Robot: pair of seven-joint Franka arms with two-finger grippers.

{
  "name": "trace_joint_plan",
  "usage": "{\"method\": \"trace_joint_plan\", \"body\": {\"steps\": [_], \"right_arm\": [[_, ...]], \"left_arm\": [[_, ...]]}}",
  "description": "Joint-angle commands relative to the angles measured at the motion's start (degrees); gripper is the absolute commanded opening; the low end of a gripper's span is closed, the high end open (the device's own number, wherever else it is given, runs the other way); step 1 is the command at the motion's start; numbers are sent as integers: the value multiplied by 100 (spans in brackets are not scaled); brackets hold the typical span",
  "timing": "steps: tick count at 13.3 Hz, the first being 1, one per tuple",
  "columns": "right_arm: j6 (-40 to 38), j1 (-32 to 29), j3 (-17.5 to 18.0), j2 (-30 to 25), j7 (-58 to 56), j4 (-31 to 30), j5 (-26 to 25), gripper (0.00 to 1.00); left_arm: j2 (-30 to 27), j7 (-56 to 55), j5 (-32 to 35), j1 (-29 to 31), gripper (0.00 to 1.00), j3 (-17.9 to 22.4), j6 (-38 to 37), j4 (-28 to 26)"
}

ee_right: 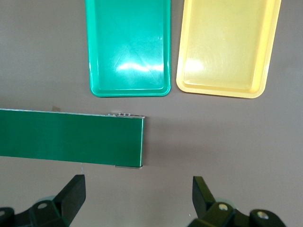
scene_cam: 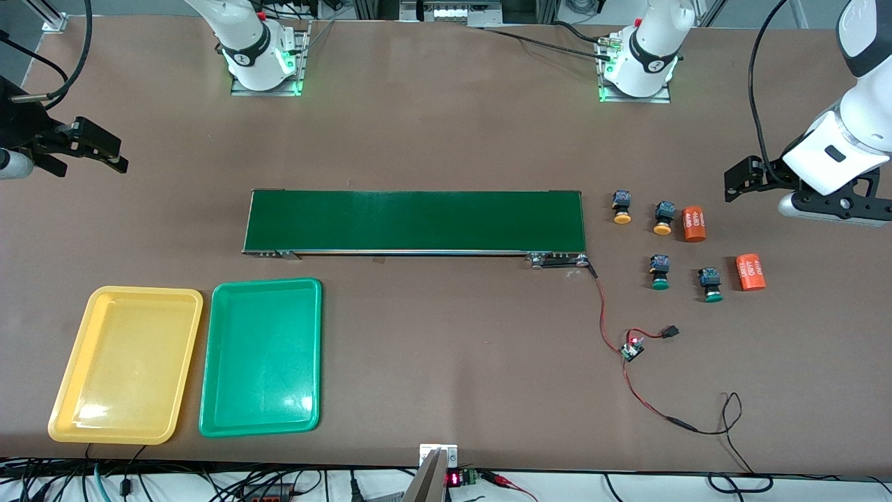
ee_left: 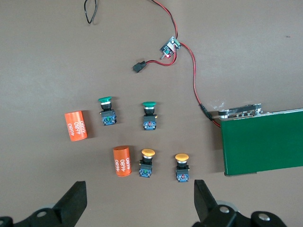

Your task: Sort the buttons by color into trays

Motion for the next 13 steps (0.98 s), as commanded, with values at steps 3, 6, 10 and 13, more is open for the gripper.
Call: {"method": "trace_joint_plan", "body": {"steps": [3,6,10,13], "right_arm": [[-85,7,10,20,37,98,71,100],[-85,16,10,20,37,98,62,100],[-85,7,10,28,37,98,62,100],[-76,-1,10,28,-24,98,44,100]], "left_arm": [[94,49,93,-25,100,70,-142,197],[94,14,84,-25,100,70,-142,197],[217,-4,93,-25,100,44,-414,214],[287,-4,93,-51,100,35,-502,311]]}}
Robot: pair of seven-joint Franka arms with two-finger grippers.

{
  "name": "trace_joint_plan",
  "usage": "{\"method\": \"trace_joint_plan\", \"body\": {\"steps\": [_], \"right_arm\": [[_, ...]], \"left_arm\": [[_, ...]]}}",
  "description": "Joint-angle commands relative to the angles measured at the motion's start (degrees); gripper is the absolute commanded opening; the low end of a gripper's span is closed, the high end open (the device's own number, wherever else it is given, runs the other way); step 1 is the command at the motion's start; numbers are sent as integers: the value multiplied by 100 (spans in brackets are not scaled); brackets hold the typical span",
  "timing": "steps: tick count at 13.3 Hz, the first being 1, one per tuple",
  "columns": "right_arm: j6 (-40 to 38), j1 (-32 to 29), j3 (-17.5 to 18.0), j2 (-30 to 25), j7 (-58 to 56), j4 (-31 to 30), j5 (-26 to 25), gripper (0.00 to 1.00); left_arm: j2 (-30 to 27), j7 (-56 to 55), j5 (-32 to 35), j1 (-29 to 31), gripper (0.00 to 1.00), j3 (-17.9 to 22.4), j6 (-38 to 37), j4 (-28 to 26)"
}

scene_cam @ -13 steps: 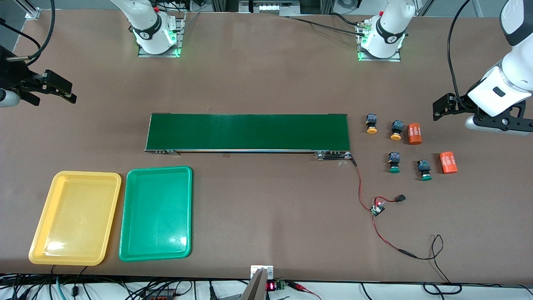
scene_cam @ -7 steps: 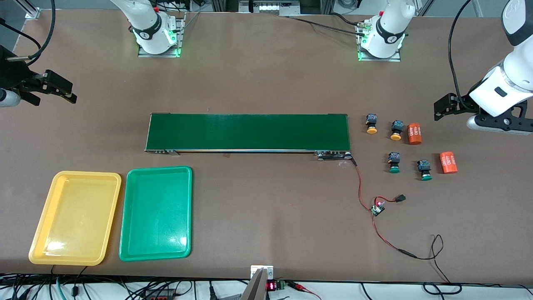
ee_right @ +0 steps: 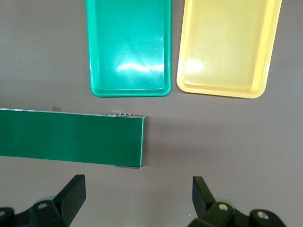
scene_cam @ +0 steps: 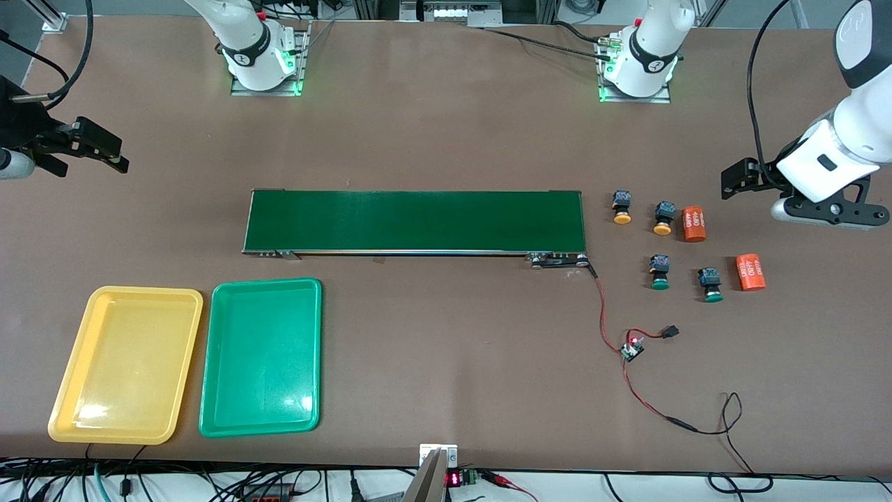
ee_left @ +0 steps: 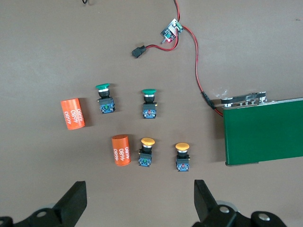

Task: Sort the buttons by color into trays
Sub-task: 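Reach the left gripper down and grasp an orange cylinder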

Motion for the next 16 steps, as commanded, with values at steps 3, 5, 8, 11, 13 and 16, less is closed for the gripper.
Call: {"method": "trace_joint_plan", "body": {"steps": [3,5,8,11,13,16], "right_arm": [[-76,0,9,37,-24,107,9,100],[-59,-26,9,133,-33,107,9,100],[-67,-18,9,230,-33,107,-8,100],[-85,-35,0,405,-50,107,44,100],[-330,-35,0,450,-41,107,62,100],[-462,-9,0,459,-59,89,44,100]], "left_arm": [[535,22,93,-14,100,57,-266,669],[615,57,101,125,100,75,-599,583],[607,128,110,530,100,66,-549,92],[222,478,302,777,100,66,678,-1136],[88,637,427,951,100,58,1330,-1719],[150,752,427,1023,98,58,2322,-2359]]}}
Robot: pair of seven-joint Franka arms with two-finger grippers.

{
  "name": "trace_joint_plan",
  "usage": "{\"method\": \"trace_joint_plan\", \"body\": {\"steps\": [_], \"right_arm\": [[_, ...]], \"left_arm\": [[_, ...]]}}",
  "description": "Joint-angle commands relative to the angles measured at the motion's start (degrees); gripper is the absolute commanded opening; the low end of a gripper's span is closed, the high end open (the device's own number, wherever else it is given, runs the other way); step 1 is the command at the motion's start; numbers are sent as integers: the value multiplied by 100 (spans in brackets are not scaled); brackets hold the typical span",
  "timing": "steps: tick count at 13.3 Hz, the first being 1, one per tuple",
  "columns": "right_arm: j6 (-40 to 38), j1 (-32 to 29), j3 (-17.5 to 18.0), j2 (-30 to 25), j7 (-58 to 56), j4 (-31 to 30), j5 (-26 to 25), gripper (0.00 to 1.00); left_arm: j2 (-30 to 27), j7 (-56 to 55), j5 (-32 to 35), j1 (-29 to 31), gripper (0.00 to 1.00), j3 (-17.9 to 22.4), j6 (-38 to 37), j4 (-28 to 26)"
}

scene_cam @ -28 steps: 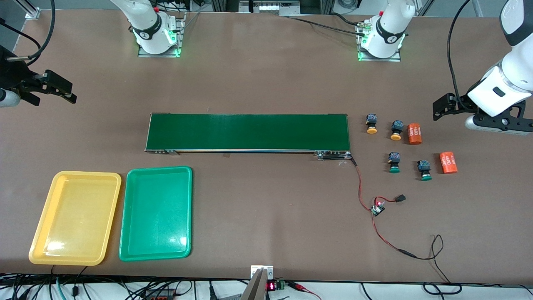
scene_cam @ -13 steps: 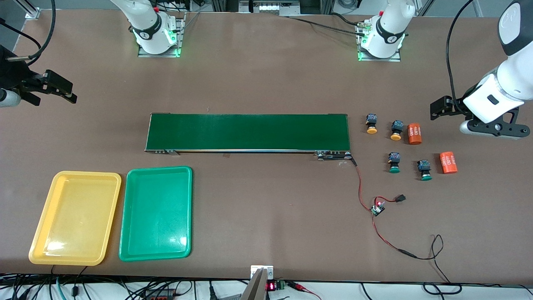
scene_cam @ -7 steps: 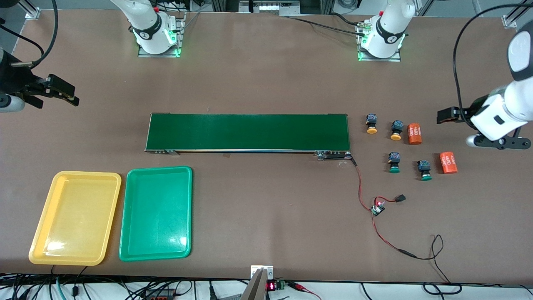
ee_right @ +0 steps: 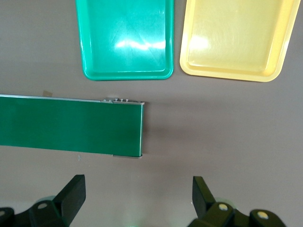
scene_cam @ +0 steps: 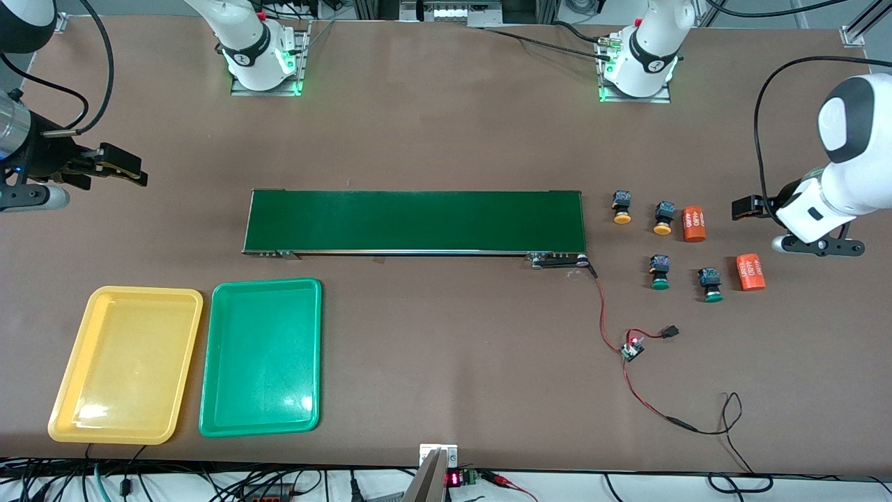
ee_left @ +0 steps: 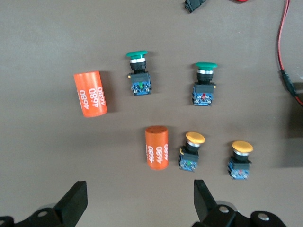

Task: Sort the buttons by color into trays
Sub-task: 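Reach the left gripper down and grasp an orange cylinder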

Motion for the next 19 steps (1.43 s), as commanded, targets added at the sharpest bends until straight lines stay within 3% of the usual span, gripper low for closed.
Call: {"method": "trace_joint_plan", "body": {"steps": [1,5,10,16,17,19], "right_arm": [[-246,-2,5,34,-47,91,38,100],[-422,111,14,43,-12,100,-207,100],[-563,147,14,61,40,47,-270,100],[-615,138,14,61,58,47,-261,100],[-633,138,14,70,58,47,-261,100],[-633,130,14,70,58,47,-261,100]], "left_arm": [[-265,147,98,142,97,-36,1096,-1003],[-91,173,98,248,98,-45,3469,-2420],[665,296,98,459,98,-54,4466,-2598],[842,305,98,512,96,-89,4494,-2747],[894,314,98,512,91,-89,4494,-2747],[1026,305,98,512,67,-89,4494,-2739]]}}
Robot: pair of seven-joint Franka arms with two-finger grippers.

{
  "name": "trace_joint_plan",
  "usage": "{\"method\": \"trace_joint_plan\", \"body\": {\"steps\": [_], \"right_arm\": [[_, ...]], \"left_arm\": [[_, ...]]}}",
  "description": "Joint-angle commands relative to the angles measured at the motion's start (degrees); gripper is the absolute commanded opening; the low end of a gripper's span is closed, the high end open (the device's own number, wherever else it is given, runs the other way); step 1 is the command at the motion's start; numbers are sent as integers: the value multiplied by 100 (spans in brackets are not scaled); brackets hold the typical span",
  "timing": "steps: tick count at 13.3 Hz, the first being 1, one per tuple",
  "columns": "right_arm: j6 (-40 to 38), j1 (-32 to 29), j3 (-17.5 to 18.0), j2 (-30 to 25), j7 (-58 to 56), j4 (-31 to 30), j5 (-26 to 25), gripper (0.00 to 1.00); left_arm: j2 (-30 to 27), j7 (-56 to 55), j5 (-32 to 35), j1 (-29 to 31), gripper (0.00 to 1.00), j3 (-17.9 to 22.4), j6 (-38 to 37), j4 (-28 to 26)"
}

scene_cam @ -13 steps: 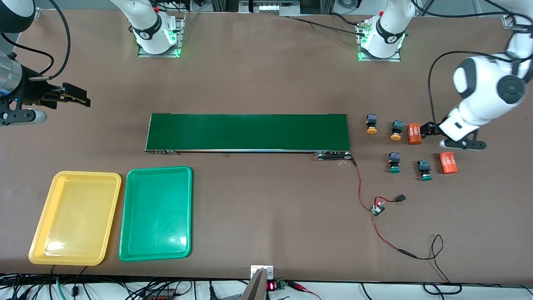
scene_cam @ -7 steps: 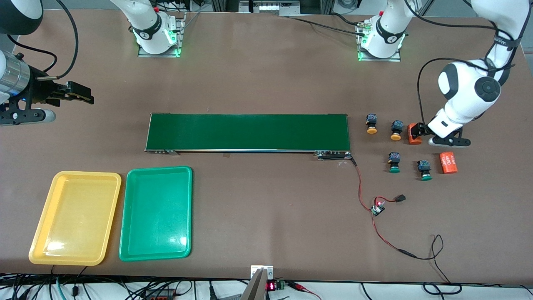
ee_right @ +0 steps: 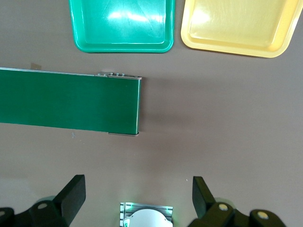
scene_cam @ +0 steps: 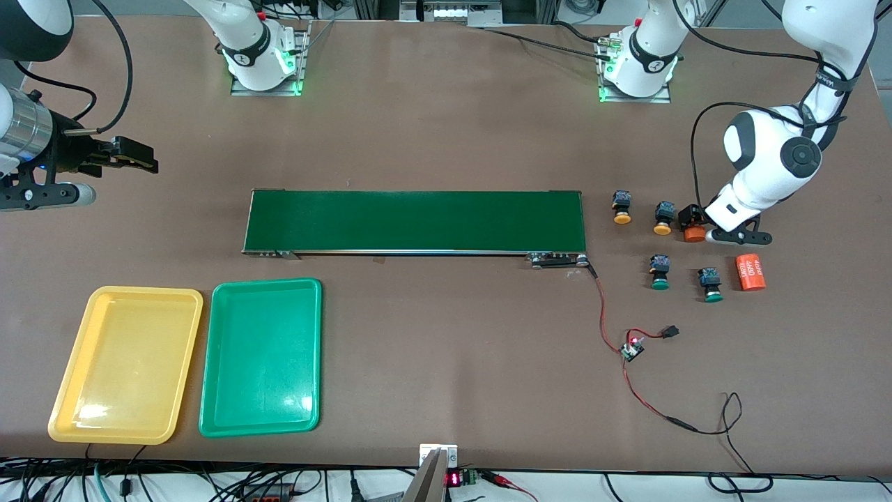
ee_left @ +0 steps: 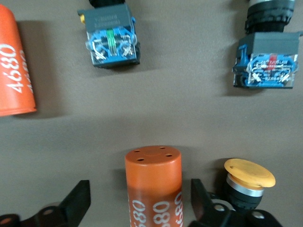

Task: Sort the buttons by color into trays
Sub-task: 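Reach the left gripper down and grasp an orange cylinder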

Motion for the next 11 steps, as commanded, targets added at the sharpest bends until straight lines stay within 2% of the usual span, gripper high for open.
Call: {"method": "trace_joint_plan", "body": {"steps": [1,2,3,4,6,8,9,11], "right_arm": [[-101,11,8,13,54,55,-77,100],[-101,11,8,13,45,55,-77,100],[-101,11,8,13,45,55,-77,100],[-110,11,8,13,45,55,-77,100],[-110,2,8,13,36,55,-77,100],[-110,2,8,13,28,55,-68,100],[-110,2,8,22,19,55,-68,100],[-119,2,0,22,19,55,-68,100]], "left_arm": [[151,88,92,92,53,-61,83,-5],[125,97,92,92,39,-61,74,4],[90,97,92,92,30,-61,65,13],[72,88,92,92,26,-61,48,22],[-146,97,92,92,25,-69,-14,39],[-419,289,110,74,25,-130,-442,231],[-437,569,93,74,25,-140,-706,502],[-481,861,92,74,25,-140,-1775,1274]]}}
